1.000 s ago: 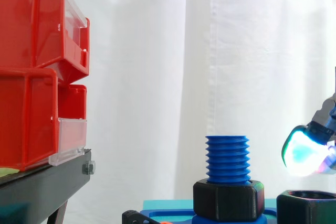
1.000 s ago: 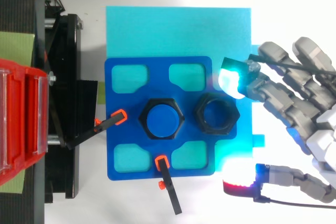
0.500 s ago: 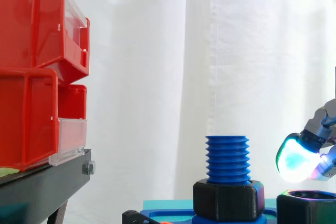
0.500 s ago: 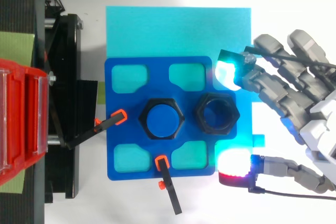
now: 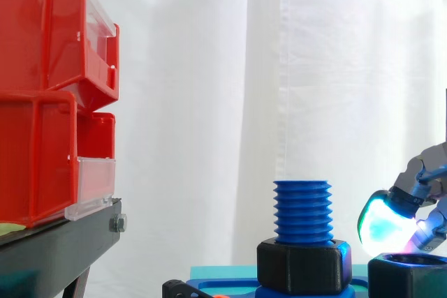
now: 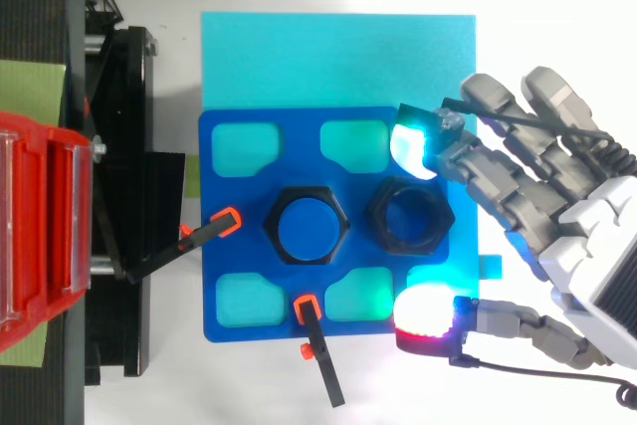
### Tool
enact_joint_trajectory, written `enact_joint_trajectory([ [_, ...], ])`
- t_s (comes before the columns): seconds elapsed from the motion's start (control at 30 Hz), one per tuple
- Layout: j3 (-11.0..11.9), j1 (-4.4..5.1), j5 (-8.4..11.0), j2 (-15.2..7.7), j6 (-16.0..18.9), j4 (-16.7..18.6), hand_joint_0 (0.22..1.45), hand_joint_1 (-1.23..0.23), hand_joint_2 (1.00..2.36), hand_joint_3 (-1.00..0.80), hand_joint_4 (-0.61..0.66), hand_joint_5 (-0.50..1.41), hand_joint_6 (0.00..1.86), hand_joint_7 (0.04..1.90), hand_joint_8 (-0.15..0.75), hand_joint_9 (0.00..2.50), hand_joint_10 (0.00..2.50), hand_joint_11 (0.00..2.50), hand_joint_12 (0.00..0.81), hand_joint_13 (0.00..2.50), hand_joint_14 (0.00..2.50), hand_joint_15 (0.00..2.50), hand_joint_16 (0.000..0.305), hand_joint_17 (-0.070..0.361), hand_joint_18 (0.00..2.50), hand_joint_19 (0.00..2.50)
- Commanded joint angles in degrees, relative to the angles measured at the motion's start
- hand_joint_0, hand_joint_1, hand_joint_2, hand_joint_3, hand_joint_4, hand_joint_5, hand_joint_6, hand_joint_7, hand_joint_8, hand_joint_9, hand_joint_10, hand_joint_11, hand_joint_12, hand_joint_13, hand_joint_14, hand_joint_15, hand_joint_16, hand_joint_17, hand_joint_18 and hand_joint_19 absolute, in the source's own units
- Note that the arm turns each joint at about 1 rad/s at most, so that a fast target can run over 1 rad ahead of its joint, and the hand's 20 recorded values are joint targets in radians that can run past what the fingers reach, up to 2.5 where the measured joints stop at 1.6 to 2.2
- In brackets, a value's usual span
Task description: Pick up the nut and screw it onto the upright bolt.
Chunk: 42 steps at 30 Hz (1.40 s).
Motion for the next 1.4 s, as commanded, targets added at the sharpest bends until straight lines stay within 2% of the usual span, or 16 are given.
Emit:
enact_joint_trajectory([
  [0.0, 0.04, -0.05, -0.01, -0.08, 0.05, -0.04, 0.4, -0.6, 1.0, -0.5, 0.28, -0.23, 0.5, 0.92, 0.263, 0.29, 0.0, 0.0, 0.299, 0.19, 0.0, 0.0, 0.032, 0.072, 0.0, 0.0],
  [0.43, 0.04, -0.14, -0.27, -0.08, 0.14, -0.92, 0.48, -0.6, 1.0, -0.5, 0.28, -0.21, 0.5, 1.03, 0.245, 0.34, 0.0, 0.0, 0.259, 0.23, 0.0, 0.0, 0.025, 0.056, 0.0, 0.0],
  [0.53, 0.04, -0.22, -0.27, 0.0, 0.31, -2.41, 0.49, -0.6, 1.0, -0.5, 0.29, -0.2, 0.5, 1.11, 0.248, 0.37, 0.0, 0.0, 0.248, 0.25, 0.0, 0.0, 0.023, 0.052, 0.0, 0.0],
  [0.7, 0.48, -0.58, -0.53, -0.08, 0.31, -2.85, 0.54, -0.58, 1.0, -0.5, 0.28, -0.18, 0.5, 1.29, 0.249, 0.42, 0.0, 0.0, 0.227, 0.28, 0.0, 0.0, 0.019, 0.043, 0.0, 0.0],
  [0.97, 0.48, -1.37, -1.5, 0.0, 0.49, -3.29, 0.6, -0.52, 1.01, -0.45, 0.26, -0.21, 0.7, 1.02, 0.257, 0.49, 0.0, 0.0, 0.206, 0.33, 0.0, 0.0, 0.016, 0.035, 0.0, 0.0],
  [1.07, 0.48, -1.72, -2.03, 0.0, 1.37, -4.96, 0.61, -0.51, 1.01, -0.44, 0.26, -0.21, 0.74, 0.98, 0.261, 0.5, 0.0, 0.0, 0.201, 0.33, 0.0, 0.0, 0.015, 0.034, 0.01, 0.0],
  [1.23, 0.83, -1.89, -3.17, 0.0, 5.41, -5.66, 0.61, -0.5, 1.01, -0.44, 0.26, -0.22, 0.78, 0.95, 0.262, 0.51, 0.0, 0.01, 0.201, 0.34, 0.0, 0.0, 0.014, 0.033, 0.02, 0.0],
  [1.37, 1.09, -1.98, -3.87, 0.0, 5.85, -5.84, 0.61, -0.5, 1.01, -0.44, 0.26, -0.22, 0.8, 0.94, 0.265, 0.52, 0.0, 0.01, 0.199, 0.35, 0.0, 0.0, 0.014, 0.031, 0.03, 0.0],
])
